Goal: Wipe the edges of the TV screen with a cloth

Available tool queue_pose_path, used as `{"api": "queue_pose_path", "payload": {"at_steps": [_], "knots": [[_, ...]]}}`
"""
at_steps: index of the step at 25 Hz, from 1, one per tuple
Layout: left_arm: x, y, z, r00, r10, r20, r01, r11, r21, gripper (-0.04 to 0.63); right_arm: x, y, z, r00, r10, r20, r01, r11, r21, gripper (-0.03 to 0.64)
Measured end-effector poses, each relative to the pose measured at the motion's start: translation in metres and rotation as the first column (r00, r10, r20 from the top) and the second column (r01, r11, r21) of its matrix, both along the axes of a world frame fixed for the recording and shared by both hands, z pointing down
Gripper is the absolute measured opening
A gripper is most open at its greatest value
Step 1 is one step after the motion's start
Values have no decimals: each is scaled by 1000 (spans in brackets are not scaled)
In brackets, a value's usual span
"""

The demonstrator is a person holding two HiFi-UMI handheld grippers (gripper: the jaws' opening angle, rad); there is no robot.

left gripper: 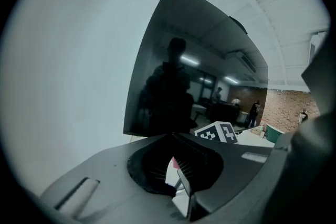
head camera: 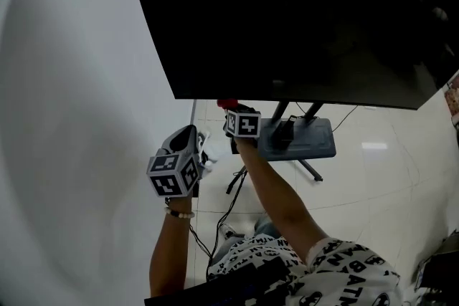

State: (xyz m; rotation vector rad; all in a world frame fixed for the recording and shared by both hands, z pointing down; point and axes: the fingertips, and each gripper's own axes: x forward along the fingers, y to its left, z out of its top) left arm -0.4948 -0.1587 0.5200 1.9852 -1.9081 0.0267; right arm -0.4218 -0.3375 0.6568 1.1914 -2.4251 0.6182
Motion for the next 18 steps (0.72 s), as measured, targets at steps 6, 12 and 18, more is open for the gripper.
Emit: {"api": "queue_pose_path", "payload": {"at_steps": [6,12,18], "knots": [[52,-19,7,998,63,-6,-63,998,-8,-5,65,-17,1,997,76,13,-76,997,-12,75],[132,-38,-3,992,124,-20,-124,992,-3,-4,159,-34,-11,990,141,24,-140,990,-28,75],[229,-76,2,987,159,-36,-159,987,13,-5,277,-69,-5,983,182,23,-181,983,-40,75]]}}
